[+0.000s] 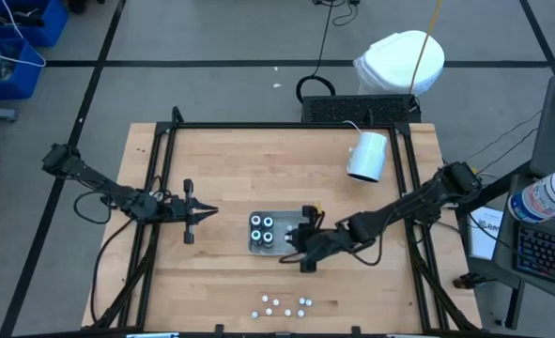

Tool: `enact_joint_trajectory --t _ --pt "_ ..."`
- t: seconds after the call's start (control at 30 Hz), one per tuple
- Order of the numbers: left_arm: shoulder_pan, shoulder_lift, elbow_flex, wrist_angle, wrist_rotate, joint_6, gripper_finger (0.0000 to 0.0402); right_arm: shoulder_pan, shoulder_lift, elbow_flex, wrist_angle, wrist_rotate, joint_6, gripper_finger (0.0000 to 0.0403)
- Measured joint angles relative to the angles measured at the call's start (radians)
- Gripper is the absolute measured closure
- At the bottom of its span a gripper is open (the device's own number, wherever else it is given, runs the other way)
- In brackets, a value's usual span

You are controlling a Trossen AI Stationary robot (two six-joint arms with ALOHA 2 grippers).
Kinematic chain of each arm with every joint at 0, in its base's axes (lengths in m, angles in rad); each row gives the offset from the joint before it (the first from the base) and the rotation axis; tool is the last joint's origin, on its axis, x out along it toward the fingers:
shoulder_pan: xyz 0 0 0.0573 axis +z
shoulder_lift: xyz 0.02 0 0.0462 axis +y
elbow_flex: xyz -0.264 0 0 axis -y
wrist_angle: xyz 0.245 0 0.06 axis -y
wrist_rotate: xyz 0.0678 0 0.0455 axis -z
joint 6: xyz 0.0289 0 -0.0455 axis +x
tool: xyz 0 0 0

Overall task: Pick & Place food coloring
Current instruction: Put the small red food coloring bottle into the gray bin

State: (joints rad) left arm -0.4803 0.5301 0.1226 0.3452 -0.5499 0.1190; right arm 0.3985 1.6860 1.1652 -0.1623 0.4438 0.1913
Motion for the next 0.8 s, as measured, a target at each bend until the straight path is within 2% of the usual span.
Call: enact_joint_trajectory --t 0.13,0.27,0.43,0.63,0.8 --pt "0.000 0.000 0.000 -0.001 0.000 -0.001 0.0369 0.000 0.069 0.000 0.000 0.010 0.006 0.0357" --pt "0.000 0.000 0.000 0.000 0.000 0.003 0.0369 -0.007 0.128 0.000 0.000 0.092 0.007 0.0357" --pt "0.000 0.000 0.000 0.000 0.000 0.007 0.0369 -0.034 0.140 0.000 -0.002 0.125 0.041 0.0357" --pt "0.000 0.000 0.000 -0.004 0.000 0.002 0.0369 -0.065 0.140 0.000 0.005 -0.029 0.049 0.0357" --pt "0.000 0.000 0.000 -0.005 0.000 0.001 0.0369 -0.070 0.140 0.000 0.024 -0.049 0.052 0.0357"
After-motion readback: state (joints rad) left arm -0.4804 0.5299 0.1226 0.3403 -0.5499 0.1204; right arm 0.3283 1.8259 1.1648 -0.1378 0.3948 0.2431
